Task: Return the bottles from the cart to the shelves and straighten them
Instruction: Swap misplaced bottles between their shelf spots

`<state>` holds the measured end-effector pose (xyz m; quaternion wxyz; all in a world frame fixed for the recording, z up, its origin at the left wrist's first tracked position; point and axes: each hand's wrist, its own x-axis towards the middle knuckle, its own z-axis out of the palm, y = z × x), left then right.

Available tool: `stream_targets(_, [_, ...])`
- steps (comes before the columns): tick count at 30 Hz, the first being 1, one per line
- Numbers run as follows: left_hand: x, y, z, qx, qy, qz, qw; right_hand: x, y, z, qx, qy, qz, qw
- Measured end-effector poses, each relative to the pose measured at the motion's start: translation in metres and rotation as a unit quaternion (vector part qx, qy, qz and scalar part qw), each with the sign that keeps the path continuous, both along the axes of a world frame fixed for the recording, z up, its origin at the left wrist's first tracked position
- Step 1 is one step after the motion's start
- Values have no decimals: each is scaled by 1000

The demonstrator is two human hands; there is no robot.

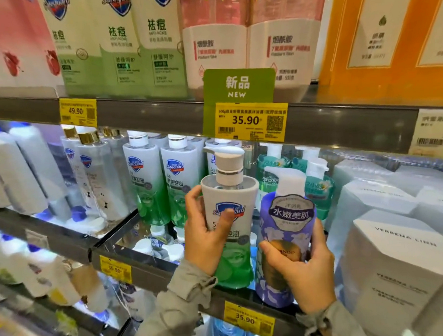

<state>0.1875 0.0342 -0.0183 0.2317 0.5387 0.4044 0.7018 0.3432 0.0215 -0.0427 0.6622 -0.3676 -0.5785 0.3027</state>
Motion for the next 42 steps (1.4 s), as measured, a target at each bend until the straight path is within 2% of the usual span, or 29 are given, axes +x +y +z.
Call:
stream_targets(2, [-2, -12, -15, -23, 21, 28, 999, -1, 2, -3, 2, 6, 5, 1000])
stream_targets(5, [1, -24, -35, -44, 114, 97, 988, -1, 4, -6, 12, 2, 0, 1000])
stream_targets(7, [6, -27, -42, -57, 146, 129, 979, 0, 4, -9, 15, -5, -3, 1000])
stream_targets(10, [16, -27, -47, -72, 137, 171, 973, 0, 4, -15, 3, -9, -10, 1000])
stream_targets(13, [21, -28, -46, -79, 166, 206, 961, 0, 5, -17, -16, -5, -19, 1000])
stream_targets(23, [1, 12, -41, -159, 207, 224, 939, -1, 15, -30, -60, -20, -32, 998])
stream_targets(36, [-1, 49, -41, -170, 193, 245, 935, -13, 34, -31, -75, -6, -49, 996])
stream_targets(42, [3, 57, -39, -164, 222, 273, 922, -12, 34, -32, -72, 2, -39, 997])
